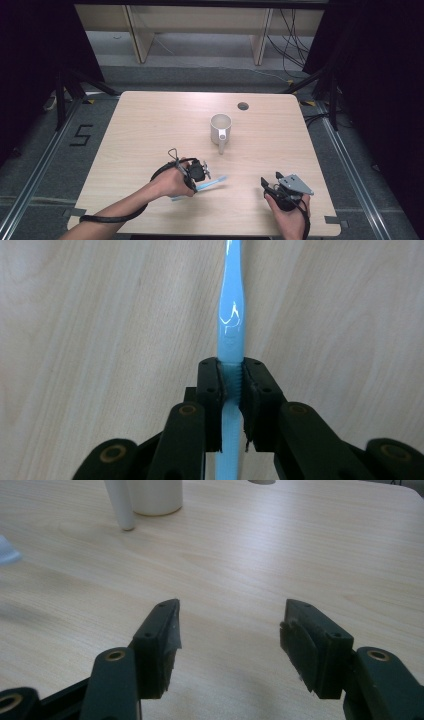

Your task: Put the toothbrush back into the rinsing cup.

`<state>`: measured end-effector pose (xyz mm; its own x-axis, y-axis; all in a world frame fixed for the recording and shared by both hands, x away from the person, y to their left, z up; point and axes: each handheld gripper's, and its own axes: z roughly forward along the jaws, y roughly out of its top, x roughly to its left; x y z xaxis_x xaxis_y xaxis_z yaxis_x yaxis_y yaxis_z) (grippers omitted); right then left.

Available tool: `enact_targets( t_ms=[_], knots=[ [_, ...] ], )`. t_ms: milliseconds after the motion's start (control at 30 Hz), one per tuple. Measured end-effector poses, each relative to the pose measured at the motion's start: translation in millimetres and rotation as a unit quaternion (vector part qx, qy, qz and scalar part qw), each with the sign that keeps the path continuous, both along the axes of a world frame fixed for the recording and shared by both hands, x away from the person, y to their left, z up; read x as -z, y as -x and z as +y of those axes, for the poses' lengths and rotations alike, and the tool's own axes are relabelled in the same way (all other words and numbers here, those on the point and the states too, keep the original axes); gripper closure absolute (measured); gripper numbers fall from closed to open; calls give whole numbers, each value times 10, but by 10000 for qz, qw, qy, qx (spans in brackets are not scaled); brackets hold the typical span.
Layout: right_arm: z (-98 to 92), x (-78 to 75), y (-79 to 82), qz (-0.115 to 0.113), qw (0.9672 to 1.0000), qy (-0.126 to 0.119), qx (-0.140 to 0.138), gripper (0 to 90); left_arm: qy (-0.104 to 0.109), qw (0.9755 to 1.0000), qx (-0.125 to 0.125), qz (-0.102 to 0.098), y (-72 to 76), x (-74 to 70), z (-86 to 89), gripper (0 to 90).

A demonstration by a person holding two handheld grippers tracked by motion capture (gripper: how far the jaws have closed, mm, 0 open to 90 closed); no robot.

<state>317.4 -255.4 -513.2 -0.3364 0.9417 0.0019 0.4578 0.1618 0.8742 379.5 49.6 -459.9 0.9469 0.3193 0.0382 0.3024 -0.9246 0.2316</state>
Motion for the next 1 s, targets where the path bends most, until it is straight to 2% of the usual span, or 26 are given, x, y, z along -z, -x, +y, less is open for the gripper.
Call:
enact_targets(
  t_ms=[33, 133, 167, 267, 367, 400, 433, 467, 500, 567, 600, 667, 767, 800, 900, 1000],
  knots=[
    [1, 3, -3, -19, 10000, -23, -7, 412, 52, 10000, 8, -15, 9, -13, 10, 790],
    [-16, 0, -11, -135, 9998, 122, -10, 412, 146, 9999, 28, -22, 25, -28, 35, 790],
    [-5, 1, -7, -5, 10000, 14, -41, 412, 185, 9998, 33, -28, 31, -42, 51, 790],
    [0, 0, 0, -6, 10000, 6, 4, 412, 315, 9995, 16, -95, 43, -78, 74, 790],
    [1, -2, 7, 27, 10000, -14, 44, 412, 560, 9983, -2, -180, 59, -155, 112, 790],
    [-18, 0, -11, -129, 9998, 131, -9, 413, 784, 9964, 39, -309, 63, -219, 152, 790],
    [-9, 0, -8, -38, 10000, 41, -33, 413, 784, 9964, 39, -309, 63, -219, 152, 790],
    [2, -1, 5, 13, 10000, -13, 41, 413, 973, 9945, -22, -384, 77, -251, 183, 790],
    [2, -1, 5, 13, 10000, -13, 41, 413, 973, 9945, -22, -384, 77, -251, 183, 790],
    [1, -1, 6, 8, 10000, -1, 45, 413, 1156, 9922, -34, -470, 79, -273, 215, 790],
    [3, -1, 7, 8, 10000, -12, 55, 413, 1342, 9896, -65, -523, 80, -284, 249, 790],
    [5, -1, 6, 4, 10000, -15, 57, 413, 1370, 9892, -77, -520, 81, -283, 261, 790],
    [0, 0, -1, -37, 10000, 48, 6, 413, 1611, 9850, -161, -597, 88, -265, 307, 789],
    [-14, -1, -6, -115, 9998, 147, -5, 413, 1778, 9818, -225, -623, 96, -249, 321, 790],
    [-20, 0, -9, -147, 9997, 170, -9, 413, 1785, 9816, -148, -655, 89, -248, 361, 790],
    [-15, 3, -9, -173, 9997, 169, 2, 413, 1949, 9774, -136, -807, 94, -241, 407, 790]
  ],
)
